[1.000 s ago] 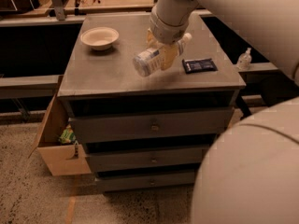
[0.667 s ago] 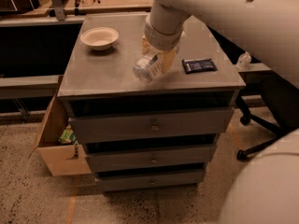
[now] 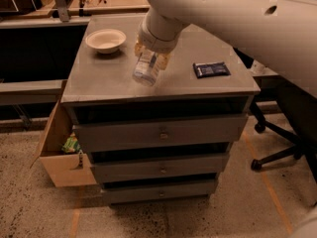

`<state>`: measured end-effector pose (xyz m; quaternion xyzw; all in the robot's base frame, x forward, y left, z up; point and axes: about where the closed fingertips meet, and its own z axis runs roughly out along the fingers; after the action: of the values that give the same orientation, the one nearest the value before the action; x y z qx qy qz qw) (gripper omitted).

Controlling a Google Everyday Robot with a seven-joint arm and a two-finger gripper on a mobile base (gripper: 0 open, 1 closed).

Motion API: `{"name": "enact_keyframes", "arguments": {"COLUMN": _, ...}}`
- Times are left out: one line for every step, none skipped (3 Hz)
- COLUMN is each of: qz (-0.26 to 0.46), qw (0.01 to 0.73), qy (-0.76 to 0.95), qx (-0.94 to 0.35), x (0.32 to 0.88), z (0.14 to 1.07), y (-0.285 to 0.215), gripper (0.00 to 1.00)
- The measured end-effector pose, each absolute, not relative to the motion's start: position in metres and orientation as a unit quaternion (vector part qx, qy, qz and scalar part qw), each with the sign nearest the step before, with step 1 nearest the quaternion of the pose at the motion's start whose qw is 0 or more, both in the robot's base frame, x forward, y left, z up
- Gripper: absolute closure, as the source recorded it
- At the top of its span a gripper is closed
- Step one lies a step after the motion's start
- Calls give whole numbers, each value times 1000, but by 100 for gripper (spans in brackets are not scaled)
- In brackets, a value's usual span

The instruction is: Place blue plastic bottle upright

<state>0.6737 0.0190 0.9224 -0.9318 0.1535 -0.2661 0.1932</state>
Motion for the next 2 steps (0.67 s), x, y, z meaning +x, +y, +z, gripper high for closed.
{"name": "enact_keyframes", "arguments": {"qz": -282, "qw": 219, "qy": 80, "qx": -931, "x": 678, "z": 922, "y": 43, "gripper": 100}}
{"name": "enact_keyframes", "arguments": {"qz": -290, "qw": 260, "qy": 28, "qx": -921, "x": 681, "z": 926, "y": 62, "gripper": 100}}
